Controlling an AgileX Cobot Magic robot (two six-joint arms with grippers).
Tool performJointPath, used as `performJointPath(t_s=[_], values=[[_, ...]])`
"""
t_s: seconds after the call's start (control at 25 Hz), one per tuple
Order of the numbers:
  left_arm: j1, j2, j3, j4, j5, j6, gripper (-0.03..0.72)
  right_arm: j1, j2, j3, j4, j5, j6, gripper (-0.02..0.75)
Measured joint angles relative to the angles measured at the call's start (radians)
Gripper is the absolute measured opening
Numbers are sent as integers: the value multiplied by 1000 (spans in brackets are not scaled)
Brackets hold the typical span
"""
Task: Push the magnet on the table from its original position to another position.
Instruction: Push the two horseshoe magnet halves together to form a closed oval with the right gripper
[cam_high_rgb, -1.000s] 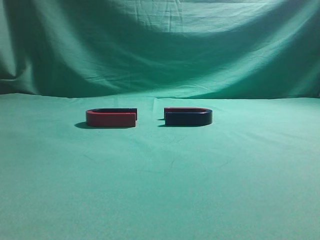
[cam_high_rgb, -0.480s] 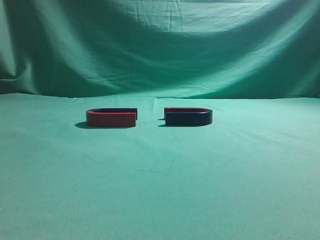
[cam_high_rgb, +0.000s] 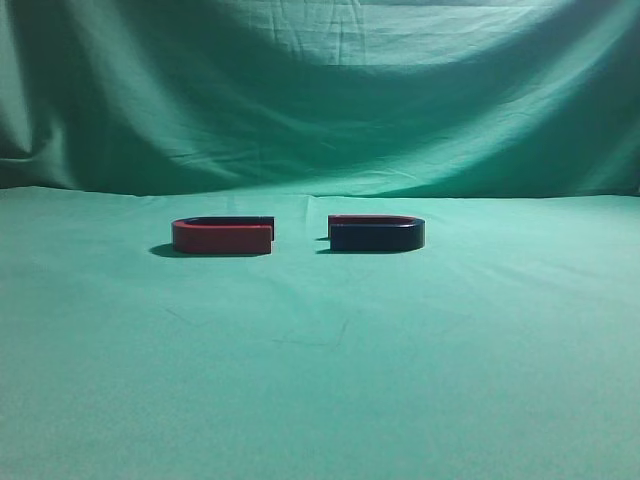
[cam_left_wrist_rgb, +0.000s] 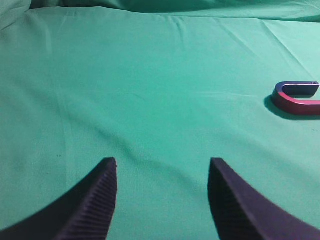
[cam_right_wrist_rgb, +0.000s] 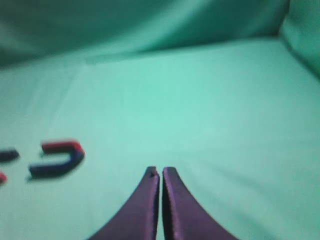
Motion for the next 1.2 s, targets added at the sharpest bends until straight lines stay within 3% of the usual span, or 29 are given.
performJointPath(t_s=[0.28, 0.64, 0.92, 1.2], values=[[0, 0, 0, 0, 0, 0, 372, 0, 375, -197, 0, 271, -23, 0], [0, 0, 0, 0, 0, 0, 372, 9, 579, -417, 71, 499, -137, 0], [0, 0, 0, 0, 0, 0, 372, 166, 747, -561, 78, 537, -63, 0], [0, 0, 0, 0, 0, 0, 372, 190, 1017, -772, 43, 581, 27, 0]])
